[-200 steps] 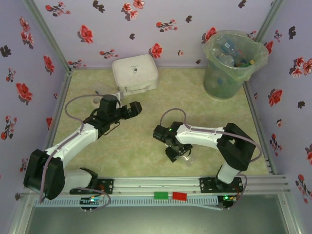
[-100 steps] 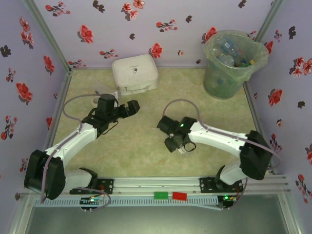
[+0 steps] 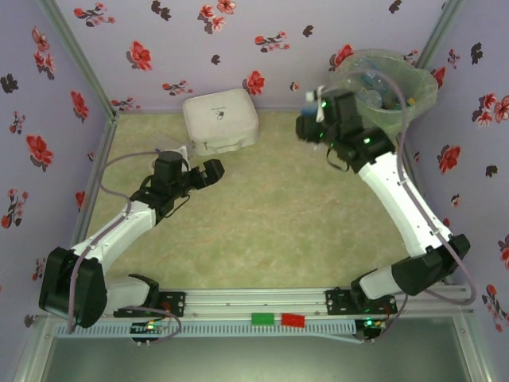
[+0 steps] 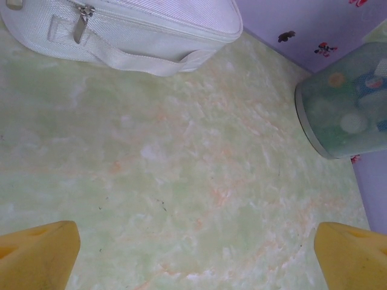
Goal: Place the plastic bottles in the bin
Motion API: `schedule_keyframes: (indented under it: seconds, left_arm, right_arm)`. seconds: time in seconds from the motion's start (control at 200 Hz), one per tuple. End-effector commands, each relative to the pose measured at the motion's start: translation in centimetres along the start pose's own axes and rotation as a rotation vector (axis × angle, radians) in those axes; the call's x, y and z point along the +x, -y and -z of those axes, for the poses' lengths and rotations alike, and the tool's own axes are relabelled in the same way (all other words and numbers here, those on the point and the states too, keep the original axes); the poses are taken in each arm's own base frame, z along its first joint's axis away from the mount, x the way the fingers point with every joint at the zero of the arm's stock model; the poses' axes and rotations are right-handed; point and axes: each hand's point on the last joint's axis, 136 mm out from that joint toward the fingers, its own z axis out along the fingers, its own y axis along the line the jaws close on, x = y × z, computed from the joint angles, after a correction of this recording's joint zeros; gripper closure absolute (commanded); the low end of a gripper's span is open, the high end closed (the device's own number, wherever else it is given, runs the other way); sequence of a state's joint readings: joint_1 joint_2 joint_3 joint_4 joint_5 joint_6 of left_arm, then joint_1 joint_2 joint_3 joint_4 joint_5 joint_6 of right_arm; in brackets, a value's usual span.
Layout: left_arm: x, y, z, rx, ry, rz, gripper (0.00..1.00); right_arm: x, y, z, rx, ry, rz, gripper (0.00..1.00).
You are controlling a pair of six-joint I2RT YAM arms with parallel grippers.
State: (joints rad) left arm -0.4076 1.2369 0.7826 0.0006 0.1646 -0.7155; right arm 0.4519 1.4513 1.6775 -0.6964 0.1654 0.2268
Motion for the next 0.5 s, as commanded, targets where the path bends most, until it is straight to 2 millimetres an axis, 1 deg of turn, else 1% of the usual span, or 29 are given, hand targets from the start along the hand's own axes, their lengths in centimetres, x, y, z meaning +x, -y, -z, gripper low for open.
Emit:
schedule_keyframes:
  seconds: [0.0, 0.08, 0.195, 0.23, 0.255, 0.345, 0.41, 0.495]
  left_arm:
    - [-0.6, -0.5, 0.2, -0.004, 0.030, -0.034, 0.00]
    - [-0.7, -0.7, 0.2, -0.009, 0.030, -0.035, 0.00]
    - [-0.8, -1.3, 0.0, -0.019, 0.026, -0.031, 0.00]
    - [-0.8, -1.4, -0.1, -0.020, 0.025, -0.027, 0.00]
    - [-0.8, -1.5, -0.2, -0.021, 0.022, -0.024, 0.00]
    - [-0.8, -2.0, -0.5, -0.028, 0.016, -0.011, 0.00]
    - [-0.9, -2.3, -0.6, -0.032, 0.017, -0.005, 0.00]
    - [-0.8, -2.7, -0.6, -0.041, 0.016, 0.006, 0.00]
  right_arm:
    - [-6.1, 2.9, -0.5, 0.083, 0.178, -0.035, 0.60]
    - [-9.4, 5.7, -1.0, 0.135, 0.270, -0.101, 0.60]
    - [-12.8, 10.4, -1.6, 0.265, 0.377, -0.156, 0.60]
    - [-13.5, 11.8, -2.0, 0.306, 0.394, -0.169, 0.60]
    - [-14.1, 13.1, -1.8, 0.358, 0.418, -0.180, 0.60]
    - [-15.8, 16.2, -1.8, 0.504, 0.469, -0.161, 0.60]
    - [-16.8, 17.6, -2.1, 0.594, 0.490, -0.119, 0.60]
    - [-17.4, 19.1, -2.9, 0.678, 0.480, -0.071, 0.59]
